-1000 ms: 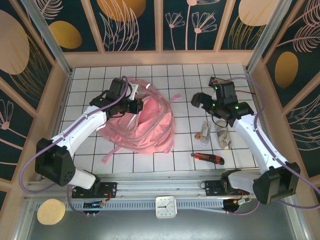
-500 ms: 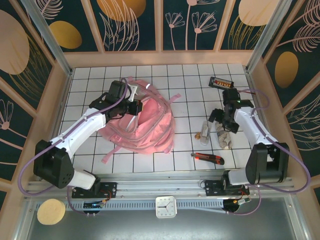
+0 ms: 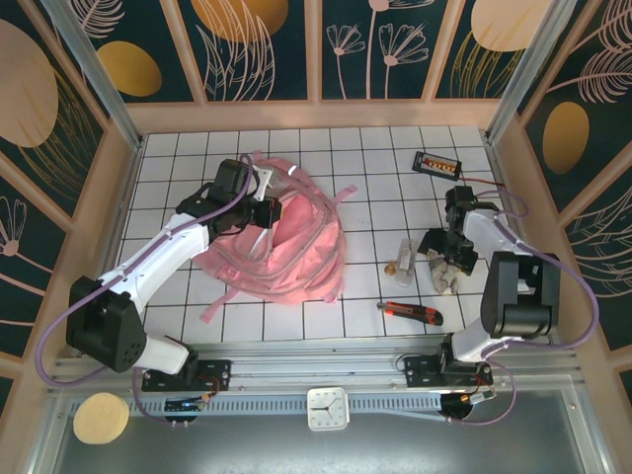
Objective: Pack books, pencil case, and school supplies into a backpack
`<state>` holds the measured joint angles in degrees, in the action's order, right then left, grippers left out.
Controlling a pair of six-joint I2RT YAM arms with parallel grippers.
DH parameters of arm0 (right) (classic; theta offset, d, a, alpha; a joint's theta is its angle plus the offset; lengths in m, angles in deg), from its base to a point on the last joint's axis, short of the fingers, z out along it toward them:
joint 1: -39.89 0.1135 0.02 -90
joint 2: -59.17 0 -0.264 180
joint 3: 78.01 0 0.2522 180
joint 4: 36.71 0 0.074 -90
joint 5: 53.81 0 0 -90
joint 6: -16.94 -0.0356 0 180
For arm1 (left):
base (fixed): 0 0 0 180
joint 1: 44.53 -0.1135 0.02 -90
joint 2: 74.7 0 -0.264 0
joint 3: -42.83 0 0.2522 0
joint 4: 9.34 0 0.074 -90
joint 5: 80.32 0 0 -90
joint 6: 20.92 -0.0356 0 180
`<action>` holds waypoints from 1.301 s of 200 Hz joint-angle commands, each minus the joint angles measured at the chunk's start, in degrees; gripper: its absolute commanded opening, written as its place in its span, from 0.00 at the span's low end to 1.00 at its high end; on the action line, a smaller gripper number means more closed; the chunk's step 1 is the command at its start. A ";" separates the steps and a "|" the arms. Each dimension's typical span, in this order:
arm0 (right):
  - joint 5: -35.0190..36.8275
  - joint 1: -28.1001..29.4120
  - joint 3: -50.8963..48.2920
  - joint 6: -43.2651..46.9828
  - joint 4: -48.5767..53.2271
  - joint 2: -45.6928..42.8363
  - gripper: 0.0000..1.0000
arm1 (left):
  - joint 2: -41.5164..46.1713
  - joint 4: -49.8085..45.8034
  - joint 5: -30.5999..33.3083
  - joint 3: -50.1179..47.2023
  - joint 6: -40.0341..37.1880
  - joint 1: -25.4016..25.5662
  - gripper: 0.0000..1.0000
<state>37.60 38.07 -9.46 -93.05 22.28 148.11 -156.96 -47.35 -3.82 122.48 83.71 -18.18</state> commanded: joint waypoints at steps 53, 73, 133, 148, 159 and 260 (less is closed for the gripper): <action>-0.20 -3.50 1.97 1.27 -4.17 5.98 0.80 | 0.65 2.10 -0.65 1.68 -1.71 -0.54 0.00; -0.21 -3.45 2.53 1.44 -4.38 5.98 0.71 | 0.26 2.10 -0.91 1.90 -1.67 -0.59 0.00; -0.19 -4.40 2.08 1.71 -3.62 2.73 0.38 | 0.07 2.38 -1.80 1.88 -0.68 -0.54 0.00; -2.64 -4.81 4.31 1.33 -1.18 0.20 0.36 | 0.16 2.38 -2.04 1.88 -0.40 -0.53 0.00; -3.59 -4.75 7.49 0.50 1.56 -2.78 0.35 | 0.47 2.41 -2.15 1.85 -0.19 -0.55 0.00; -17.73 16.96 22.28 -27.40 -10.12 -7.50 0.34 | 1.78 7.49 -4.95 -0.44 5.17 -0.52 0.00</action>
<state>22.33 49.87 12.50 -110.80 19.40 137.45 -156.87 -45.89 -6.37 121.87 86.60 -18.29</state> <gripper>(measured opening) 0.553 0.060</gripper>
